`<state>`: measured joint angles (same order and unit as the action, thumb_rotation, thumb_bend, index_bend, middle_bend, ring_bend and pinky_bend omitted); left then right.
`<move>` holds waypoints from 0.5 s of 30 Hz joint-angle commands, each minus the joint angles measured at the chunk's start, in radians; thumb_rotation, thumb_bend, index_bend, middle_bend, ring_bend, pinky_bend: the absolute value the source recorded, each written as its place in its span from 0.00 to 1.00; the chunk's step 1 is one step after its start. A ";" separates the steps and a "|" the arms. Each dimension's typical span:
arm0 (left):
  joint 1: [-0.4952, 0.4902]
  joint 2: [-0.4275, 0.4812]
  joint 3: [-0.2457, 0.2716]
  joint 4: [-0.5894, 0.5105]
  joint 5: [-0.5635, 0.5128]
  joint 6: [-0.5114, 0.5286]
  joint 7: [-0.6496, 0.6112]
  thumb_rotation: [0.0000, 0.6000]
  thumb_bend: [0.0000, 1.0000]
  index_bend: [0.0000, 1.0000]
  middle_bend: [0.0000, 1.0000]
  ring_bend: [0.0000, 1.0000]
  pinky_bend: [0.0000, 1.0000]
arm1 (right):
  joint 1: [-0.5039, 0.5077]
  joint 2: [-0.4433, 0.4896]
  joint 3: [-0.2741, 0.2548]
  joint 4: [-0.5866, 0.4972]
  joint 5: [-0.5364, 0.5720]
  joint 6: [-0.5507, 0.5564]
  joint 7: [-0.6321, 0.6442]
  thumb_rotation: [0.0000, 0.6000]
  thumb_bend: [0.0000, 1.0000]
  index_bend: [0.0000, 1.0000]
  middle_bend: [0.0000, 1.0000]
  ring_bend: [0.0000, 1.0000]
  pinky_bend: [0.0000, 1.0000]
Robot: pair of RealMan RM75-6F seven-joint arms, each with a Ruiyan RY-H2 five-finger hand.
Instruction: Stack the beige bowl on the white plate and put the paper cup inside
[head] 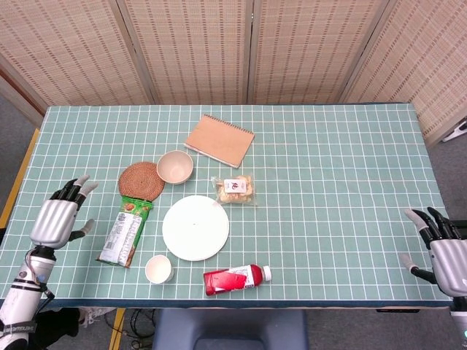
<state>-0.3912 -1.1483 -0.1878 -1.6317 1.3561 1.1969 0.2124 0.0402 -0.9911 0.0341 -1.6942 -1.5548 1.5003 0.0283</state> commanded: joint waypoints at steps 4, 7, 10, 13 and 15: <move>-0.120 -0.065 -0.034 0.120 0.002 -0.123 -0.046 1.00 0.29 0.16 0.22 0.31 0.48 | 0.004 -0.002 -0.001 -0.002 0.003 -0.010 -0.005 1.00 0.24 0.12 0.15 0.04 0.14; -0.173 -0.095 -0.039 0.172 -0.002 -0.182 -0.057 1.00 0.29 0.16 0.34 0.45 0.67 | 0.005 -0.001 -0.001 -0.004 0.003 -0.011 -0.009 1.00 0.24 0.12 0.15 0.04 0.14; -0.224 -0.135 -0.037 0.231 -0.006 -0.239 -0.060 1.00 0.29 0.17 0.49 0.59 0.79 | 0.005 0.001 -0.001 -0.006 0.008 -0.014 -0.014 1.00 0.24 0.12 0.15 0.04 0.14; -0.270 -0.178 -0.033 0.286 -0.017 -0.294 -0.056 1.00 0.29 0.18 0.66 0.73 0.89 | 0.007 0.003 -0.001 -0.009 0.012 -0.020 -0.018 1.00 0.24 0.12 0.15 0.04 0.14; -0.298 -0.211 -0.033 0.323 -0.024 -0.317 -0.051 1.00 0.29 0.18 0.71 0.78 0.92 | 0.009 0.004 -0.001 -0.012 0.014 -0.022 -0.022 1.00 0.24 0.12 0.15 0.04 0.14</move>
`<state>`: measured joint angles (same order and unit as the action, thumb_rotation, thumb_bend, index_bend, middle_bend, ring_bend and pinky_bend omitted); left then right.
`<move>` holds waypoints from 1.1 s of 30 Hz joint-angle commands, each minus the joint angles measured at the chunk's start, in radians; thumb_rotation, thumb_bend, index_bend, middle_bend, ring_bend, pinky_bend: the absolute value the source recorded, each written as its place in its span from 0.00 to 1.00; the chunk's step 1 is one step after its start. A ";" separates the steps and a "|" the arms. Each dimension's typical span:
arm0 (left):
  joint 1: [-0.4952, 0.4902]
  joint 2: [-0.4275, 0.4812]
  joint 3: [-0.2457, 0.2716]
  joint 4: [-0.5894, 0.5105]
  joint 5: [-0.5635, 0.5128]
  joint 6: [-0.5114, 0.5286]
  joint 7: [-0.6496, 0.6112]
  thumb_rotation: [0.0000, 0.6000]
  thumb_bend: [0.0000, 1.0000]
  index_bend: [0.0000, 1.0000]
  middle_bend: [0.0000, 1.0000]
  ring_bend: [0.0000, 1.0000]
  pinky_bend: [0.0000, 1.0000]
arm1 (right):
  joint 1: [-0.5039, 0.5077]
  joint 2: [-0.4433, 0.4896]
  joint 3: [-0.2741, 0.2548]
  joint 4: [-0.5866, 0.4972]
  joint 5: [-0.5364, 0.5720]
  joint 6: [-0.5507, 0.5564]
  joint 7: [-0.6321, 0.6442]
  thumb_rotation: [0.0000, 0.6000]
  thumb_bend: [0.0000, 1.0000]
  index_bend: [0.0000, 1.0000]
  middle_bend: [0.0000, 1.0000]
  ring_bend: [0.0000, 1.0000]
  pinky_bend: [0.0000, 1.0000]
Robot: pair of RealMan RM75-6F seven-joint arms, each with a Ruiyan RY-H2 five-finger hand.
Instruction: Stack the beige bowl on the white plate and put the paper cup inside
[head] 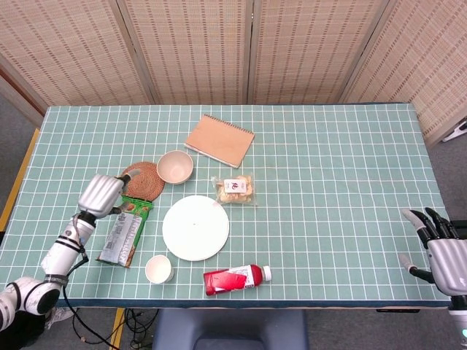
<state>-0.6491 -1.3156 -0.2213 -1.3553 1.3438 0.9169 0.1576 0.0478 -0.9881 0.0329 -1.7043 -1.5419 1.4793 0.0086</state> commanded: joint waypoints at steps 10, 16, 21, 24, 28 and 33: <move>-0.157 -0.198 -0.009 0.234 -0.074 -0.134 0.041 1.00 0.29 0.25 0.89 0.92 1.00 | 0.007 0.004 0.002 -0.008 0.010 -0.013 -0.012 1.00 0.24 0.12 0.15 0.04 0.14; -0.211 -0.279 -0.017 0.331 -0.109 -0.166 0.066 1.00 0.29 0.29 0.90 0.94 1.00 | 0.007 0.008 0.002 -0.010 0.018 -0.018 -0.014 1.00 0.24 0.12 0.15 0.04 0.14; -0.247 -0.335 -0.027 0.411 -0.149 -0.196 0.079 1.00 0.29 0.31 0.90 0.94 1.00 | 0.004 0.011 0.002 -0.007 0.027 -0.018 -0.011 1.00 0.24 0.12 0.15 0.04 0.14; -0.265 -0.366 -0.032 0.456 -0.175 -0.217 0.085 1.00 0.29 0.34 0.90 0.94 1.00 | 0.004 0.010 0.002 -0.004 0.029 -0.020 -0.008 1.00 0.24 0.12 0.15 0.04 0.14; -0.287 -0.399 -0.037 0.512 -0.199 -0.237 0.088 1.00 0.29 0.37 0.90 0.94 1.00 | 0.005 0.010 0.002 -0.003 0.031 -0.022 -0.007 1.00 0.24 0.12 0.15 0.04 0.14; -0.309 -0.433 -0.040 0.573 -0.218 -0.258 0.086 1.00 0.29 0.40 0.91 0.94 1.00 | 0.004 0.012 0.002 -0.005 0.034 -0.023 -0.009 1.00 0.24 0.12 0.15 0.04 0.14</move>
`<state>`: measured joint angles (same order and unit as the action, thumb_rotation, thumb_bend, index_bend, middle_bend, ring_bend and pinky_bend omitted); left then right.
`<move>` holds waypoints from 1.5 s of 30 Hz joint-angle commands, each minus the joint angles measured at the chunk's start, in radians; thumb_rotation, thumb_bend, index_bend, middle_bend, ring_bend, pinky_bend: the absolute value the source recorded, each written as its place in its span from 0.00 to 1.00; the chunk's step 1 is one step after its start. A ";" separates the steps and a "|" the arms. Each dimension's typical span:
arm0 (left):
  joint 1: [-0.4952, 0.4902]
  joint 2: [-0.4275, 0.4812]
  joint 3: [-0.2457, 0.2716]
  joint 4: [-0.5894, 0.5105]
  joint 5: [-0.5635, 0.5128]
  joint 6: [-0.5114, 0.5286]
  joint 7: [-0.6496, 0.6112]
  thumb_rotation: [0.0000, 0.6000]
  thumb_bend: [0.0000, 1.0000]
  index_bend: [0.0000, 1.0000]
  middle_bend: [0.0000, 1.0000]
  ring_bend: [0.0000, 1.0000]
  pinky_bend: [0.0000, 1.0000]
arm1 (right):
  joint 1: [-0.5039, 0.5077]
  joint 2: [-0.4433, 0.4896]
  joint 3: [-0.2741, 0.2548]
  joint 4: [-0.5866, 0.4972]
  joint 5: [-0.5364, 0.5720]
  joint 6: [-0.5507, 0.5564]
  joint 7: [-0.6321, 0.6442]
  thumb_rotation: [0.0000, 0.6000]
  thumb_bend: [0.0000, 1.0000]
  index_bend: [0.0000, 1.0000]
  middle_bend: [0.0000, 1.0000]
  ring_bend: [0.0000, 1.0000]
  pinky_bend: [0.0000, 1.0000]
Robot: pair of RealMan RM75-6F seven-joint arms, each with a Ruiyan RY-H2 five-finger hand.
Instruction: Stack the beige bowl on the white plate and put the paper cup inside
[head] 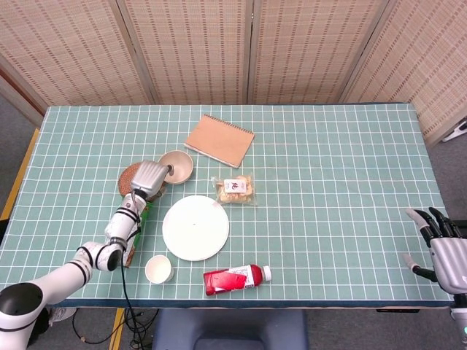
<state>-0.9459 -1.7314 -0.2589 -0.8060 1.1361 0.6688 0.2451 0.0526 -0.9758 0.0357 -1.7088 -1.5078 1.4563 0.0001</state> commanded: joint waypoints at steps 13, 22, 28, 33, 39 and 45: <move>-0.032 -0.064 0.007 0.107 -0.003 -0.014 -0.036 1.00 0.38 0.52 0.92 0.94 1.00 | -0.004 0.001 -0.001 0.005 0.007 -0.002 0.008 1.00 0.24 0.12 0.15 0.04 0.14; -0.038 -0.083 0.015 0.142 0.017 -0.008 -0.067 1.00 0.42 0.60 0.93 0.95 1.00 | -0.004 -0.001 -0.001 0.010 0.012 -0.004 0.012 1.00 0.24 0.12 0.15 0.04 0.14; -0.029 -0.083 0.027 0.143 0.042 0.013 -0.099 1.00 0.46 0.61 0.93 0.95 1.00 | -0.004 -0.001 -0.001 0.009 0.010 -0.003 0.011 1.00 0.24 0.12 0.15 0.04 0.14; -0.007 -0.054 0.052 0.121 0.094 0.057 -0.152 1.00 0.46 0.62 0.93 0.95 1.00 | -0.006 -0.001 -0.001 0.008 0.009 0.001 0.010 1.00 0.24 0.12 0.15 0.04 0.14; 0.032 0.023 0.096 0.036 0.182 0.143 -0.235 1.00 0.46 0.62 0.93 0.95 1.00 | -0.006 -0.002 -0.002 0.002 0.003 0.003 0.005 1.00 0.24 0.12 0.15 0.04 0.14; 0.078 0.126 0.173 -0.106 0.309 0.257 -0.291 1.00 0.46 0.62 0.93 0.95 1.00 | -0.002 -0.003 -0.002 -0.003 -0.001 -0.001 -0.002 1.00 0.24 0.12 0.15 0.04 0.14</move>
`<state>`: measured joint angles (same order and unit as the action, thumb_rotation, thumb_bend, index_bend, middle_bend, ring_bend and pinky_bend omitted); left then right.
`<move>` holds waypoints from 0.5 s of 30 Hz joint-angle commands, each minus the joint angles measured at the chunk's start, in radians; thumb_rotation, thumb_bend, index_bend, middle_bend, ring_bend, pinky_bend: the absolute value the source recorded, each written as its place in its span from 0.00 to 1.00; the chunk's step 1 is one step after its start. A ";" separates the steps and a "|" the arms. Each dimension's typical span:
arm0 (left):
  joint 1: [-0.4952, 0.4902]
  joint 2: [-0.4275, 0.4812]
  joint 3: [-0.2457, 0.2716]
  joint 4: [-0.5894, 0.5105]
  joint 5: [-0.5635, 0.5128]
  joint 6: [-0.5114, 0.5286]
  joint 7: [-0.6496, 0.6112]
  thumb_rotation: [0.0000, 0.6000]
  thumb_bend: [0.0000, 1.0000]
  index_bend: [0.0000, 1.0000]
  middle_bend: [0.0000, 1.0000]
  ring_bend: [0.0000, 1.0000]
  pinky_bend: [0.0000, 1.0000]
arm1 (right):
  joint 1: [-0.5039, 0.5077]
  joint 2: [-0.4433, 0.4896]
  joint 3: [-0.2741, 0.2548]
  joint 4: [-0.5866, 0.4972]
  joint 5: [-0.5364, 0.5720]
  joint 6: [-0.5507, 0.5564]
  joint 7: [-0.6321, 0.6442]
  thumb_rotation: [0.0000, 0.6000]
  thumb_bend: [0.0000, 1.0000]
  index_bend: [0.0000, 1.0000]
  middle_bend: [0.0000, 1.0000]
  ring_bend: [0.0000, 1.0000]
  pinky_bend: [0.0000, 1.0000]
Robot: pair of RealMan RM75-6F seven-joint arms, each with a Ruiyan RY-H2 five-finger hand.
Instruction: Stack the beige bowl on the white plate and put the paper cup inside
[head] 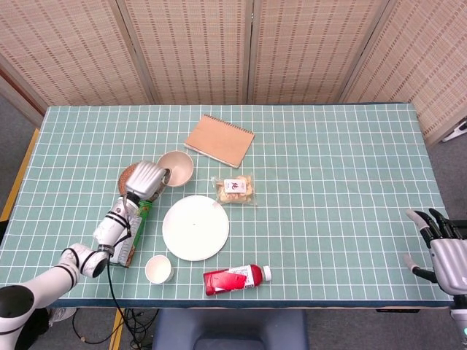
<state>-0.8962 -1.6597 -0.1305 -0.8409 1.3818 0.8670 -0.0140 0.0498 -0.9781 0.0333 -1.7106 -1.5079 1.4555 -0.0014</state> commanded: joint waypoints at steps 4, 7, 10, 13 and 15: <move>0.048 0.099 0.080 -0.156 0.123 0.113 -0.038 1.00 0.46 0.62 0.93 0.95 1.00 | 0.003 0.000 0.000 -0.004 -0.003 -0.002 -0.005 1.00 0.24 0.12 0.15 0.04 0.14; 0.058 0.124 0.105 -0.216 0.164 0.145 -0.029 1.00 0.46 0.62 0.93 0.95 1.00 | 0.004 0.000 0.000 -0.007 -0.003 -0.003 -0.008 1.00 0.24 0.12 0.15 0.04 0.14; 0.064 0.139 0.128 -0.268 0.199 0.161 -0.011 1.00 0.46 0.62 0.93 0.95 1.00 | 0.004 0.001 0.000 -0.009 -0.003 -0.003 -0.011 1.00 0.24 0.12 0.15 0.04 0.14; 0.066 0.146 0.147 -0.309 0.227 0.167 0.013 1.00 0.46 0.62 0.93 0.95 1.00 | 0.003 0.001 -0.001 -0.011 -0.001 -0.003 -0.014 1.00 0.24 0.12 0.15 0.04 0.14; 0.066 0.147 0.156 -0.331 0.239 0.162 0.036 1.00 0.46 0.62 0.93 0.95 1.00 | 0.003 0.001 -0.001 -0.012 -0.002 -0.002 -0.015 1.00 0.24 0.12 0.15 0.04 0.14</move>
<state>-0.8323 -1.5174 0.0149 -1.1557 1.6104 1.0289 0.0060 0.0524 -0.9770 0.0325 -1.7230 -1.5094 1.4530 -0.0166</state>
